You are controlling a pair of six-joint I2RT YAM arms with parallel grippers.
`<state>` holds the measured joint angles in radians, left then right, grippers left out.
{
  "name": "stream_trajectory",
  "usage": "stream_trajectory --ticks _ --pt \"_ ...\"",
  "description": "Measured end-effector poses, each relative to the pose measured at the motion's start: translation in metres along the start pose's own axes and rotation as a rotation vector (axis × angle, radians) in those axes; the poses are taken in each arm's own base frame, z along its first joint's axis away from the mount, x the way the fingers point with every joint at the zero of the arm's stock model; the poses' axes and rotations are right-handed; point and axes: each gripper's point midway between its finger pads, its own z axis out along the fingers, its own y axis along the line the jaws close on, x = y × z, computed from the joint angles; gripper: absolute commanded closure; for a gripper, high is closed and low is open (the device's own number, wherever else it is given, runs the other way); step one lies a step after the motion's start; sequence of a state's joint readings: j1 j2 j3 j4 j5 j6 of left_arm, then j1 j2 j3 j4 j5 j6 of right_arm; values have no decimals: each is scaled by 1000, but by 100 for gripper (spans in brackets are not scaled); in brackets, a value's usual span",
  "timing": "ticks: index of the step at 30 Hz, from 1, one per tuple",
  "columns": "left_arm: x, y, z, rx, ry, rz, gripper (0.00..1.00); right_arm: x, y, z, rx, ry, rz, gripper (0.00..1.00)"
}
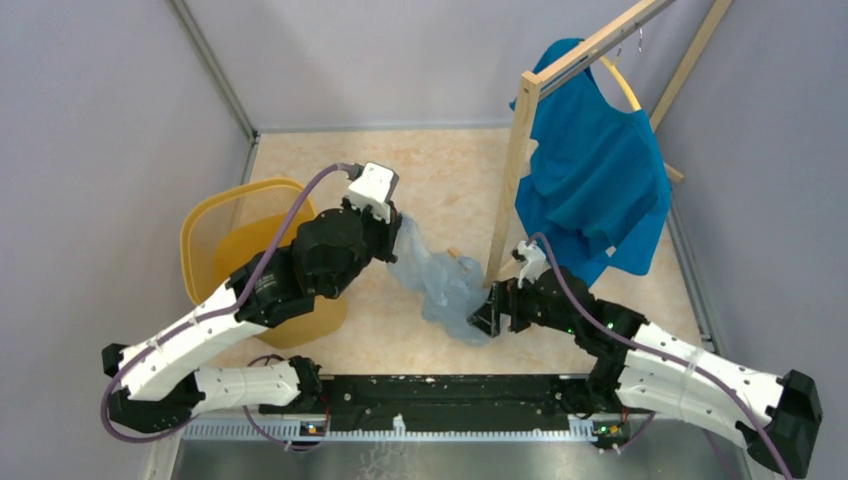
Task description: Put the trash bags into the trash bin
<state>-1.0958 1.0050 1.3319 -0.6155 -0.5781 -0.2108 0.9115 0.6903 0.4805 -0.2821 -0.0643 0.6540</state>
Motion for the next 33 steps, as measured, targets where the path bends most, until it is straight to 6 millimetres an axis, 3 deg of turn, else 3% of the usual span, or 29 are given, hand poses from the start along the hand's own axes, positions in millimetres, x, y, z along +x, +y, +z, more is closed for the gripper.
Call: stream_trajectory --ticks 4,8,10,12,14,15,17,20,23,28,33 --pt "-3 -2 -4 18 -4 -13 100 13 -5 12 52 47 -23 26" --pt "-8 6 -15 16 -25 -27 100 10 -23 25 156 15 18 70" --pt "-14 13 -25 12 -49 -42 100 -1 -24 29 166 -52 58 85" --pt "-21 21 -37 14 -80 -62 100 -10 -25 32 173 -114 98 95" --pt "-32 28 -52 21 -116 -86 100 -15 -28 33 176 -164 135 97" --pt "-37 31 -58 25 -133 -97 100 -17 -30 33 178 -182 148 96" --pt "-49 36 -69 33 -167 -120 100 -20 -30 32 173 -210 160 83" --pt "-64 42 -81 33 -204 -150 100 -30 -20 28 126 -240 136 57" --pt "-72 42 -82 27 -216 -186 100 -34 3 25 7 -235 81 32" --pt "-71 27 -65 43 -212 -242 100 -25 51 19 -247 -179 14 15" --pt "-50 2 -29 44 -143 -259 100 -10 79 16 -349 -140 -33 15"
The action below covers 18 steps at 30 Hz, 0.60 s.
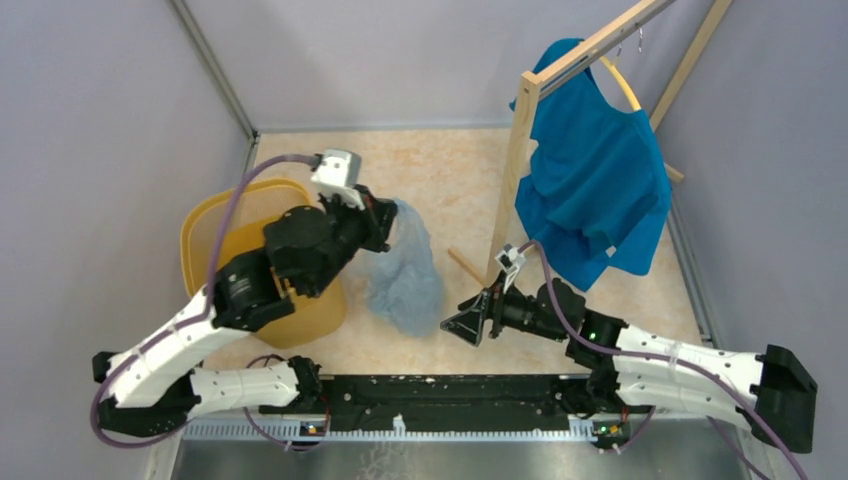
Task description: Put the trash bags into the trash bin
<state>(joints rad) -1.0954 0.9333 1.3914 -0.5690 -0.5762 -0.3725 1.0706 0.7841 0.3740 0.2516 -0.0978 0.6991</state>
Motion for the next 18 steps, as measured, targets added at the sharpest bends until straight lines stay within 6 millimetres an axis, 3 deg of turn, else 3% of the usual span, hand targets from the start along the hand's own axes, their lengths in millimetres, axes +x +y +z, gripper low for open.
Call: stream_trajectory --ticks 1,6,9,12,18 --pt "8 -3 8 -7 21 3 100 1 3 1 -10 2 -1 18" --pt "48 -11 38 -38 114 42 100 4 9 11 -54 14 2 49" --pt "57 -12 41 -37 136 44 100 17 -3 19 -15 57 14 78" --pt "53 -16 38 -8 129 27 100 21 -22 24 83 45 57 78" --pt "46 -34 24 114 136 -24 100 8 -57 23 240 -107 133 71"
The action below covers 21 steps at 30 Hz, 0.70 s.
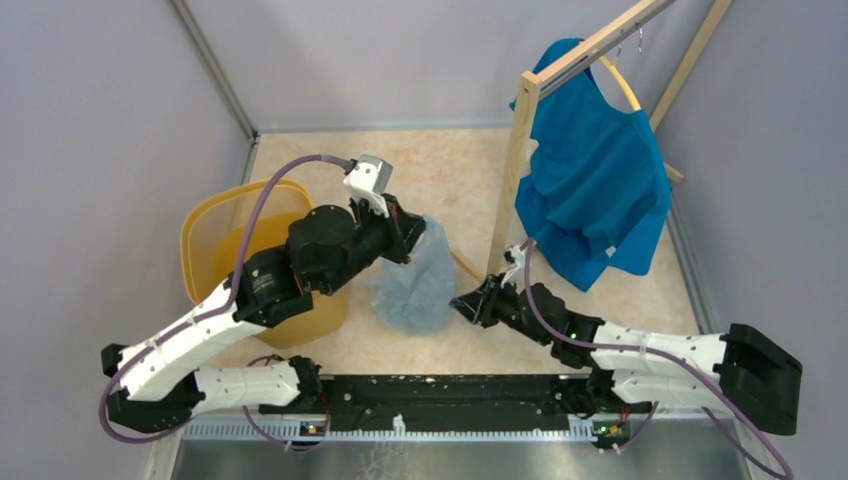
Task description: Put the trash bags into the trash bin
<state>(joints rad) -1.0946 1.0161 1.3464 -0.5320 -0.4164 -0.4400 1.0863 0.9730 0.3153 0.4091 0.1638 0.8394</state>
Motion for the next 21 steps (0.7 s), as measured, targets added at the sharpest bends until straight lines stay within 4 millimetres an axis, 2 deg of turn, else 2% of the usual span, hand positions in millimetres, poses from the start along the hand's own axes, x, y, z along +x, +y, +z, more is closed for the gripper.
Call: stream_trajectory --ticks 2,5,8,12,15,17,21 --pt "-1 -9 -6 53 8 -28 100 -6 -7 1 36 -41 20 69" --pt "0 -20 -12 120 15 -72 100 -19 -11 2 71 -107 47 62" --pt "5 -18 -13 117 22 -96 100 -26 -12 0 80 -140 53 56" --pt "3 -6 -9 44 -5 -105 100 -31 -10 -9 76 -146 44 42" --pt "-3 6 -3 -28 -43 -100 100 -35 4 -24 17 -138 46 33" --pt "-6 9 2 -58 -62 -92 100 -37 18 -33 -45 -127 60 22" --pt "-7 10 13 -81 -82 -73 100 -20 44 -43 -148 -55 57 19"
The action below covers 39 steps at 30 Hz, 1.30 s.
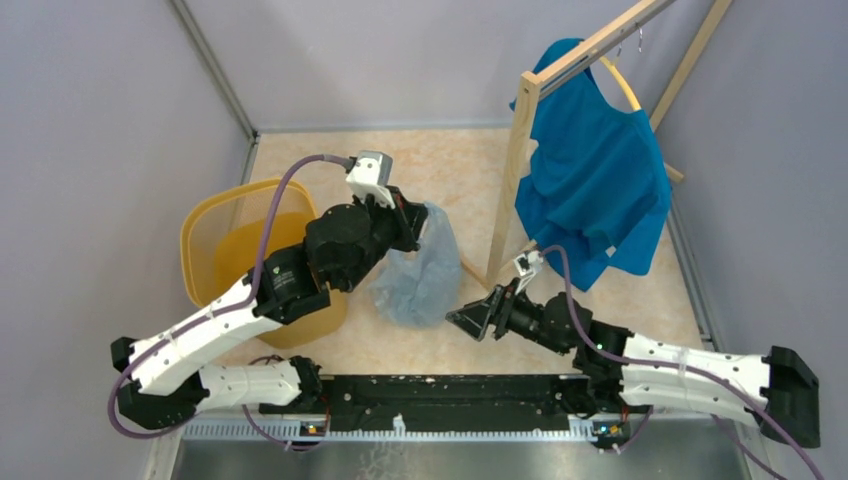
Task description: Put the trash bags into the trash bin
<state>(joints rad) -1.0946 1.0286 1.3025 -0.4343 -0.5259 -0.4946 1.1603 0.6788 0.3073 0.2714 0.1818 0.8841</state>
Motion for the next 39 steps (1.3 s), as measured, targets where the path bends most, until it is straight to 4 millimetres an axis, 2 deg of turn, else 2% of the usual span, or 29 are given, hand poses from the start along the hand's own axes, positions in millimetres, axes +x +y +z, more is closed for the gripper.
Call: stream_trajectory --ticks 2,7,11,14,17,23,27,28,30,31,34,39 --pt "1 -1 5 -5 -5 8 100 13 0 4 -5 50 -8 19" --pt "3 -2 12 -16 -8 22 100 47 -24 20 89 104 -105 18" --pt "0 -2 12 -16 -18 17 100 67 -20 32 117 95 -267 20" --pt "-1 -2 12 -20 -24 15 100 58 -5 52 124 27 -320 24" --pt "-3 -1 12 -26 -32 12 100 46 2 69 162 -52 -302 27" --pt "-4 -1 13 -25 -49 2 100 49 -7 95 262 -98 -275 36" --pt "-5 2 13 -39 -56 3 100 44 -18 95 357 -132 -248 40" --pt "-6 3 13 -43 -58 3 100 43 -24 92 390 -145 -241 38" --pt "-6 3 13 -45 -60 2 100 38 -36 85 452 -169 -235 15" --pt "-7 3 13 -44 -61 1 100 34 -40 81 476 -184 -244 9" --pt "-8 3 11 -42 -64 -2 100 25 -44 74 494 -209 -287 2" --pt "-9 2 10 -33 -63 -4 100 17 -45 71 510 -225 -330 2"
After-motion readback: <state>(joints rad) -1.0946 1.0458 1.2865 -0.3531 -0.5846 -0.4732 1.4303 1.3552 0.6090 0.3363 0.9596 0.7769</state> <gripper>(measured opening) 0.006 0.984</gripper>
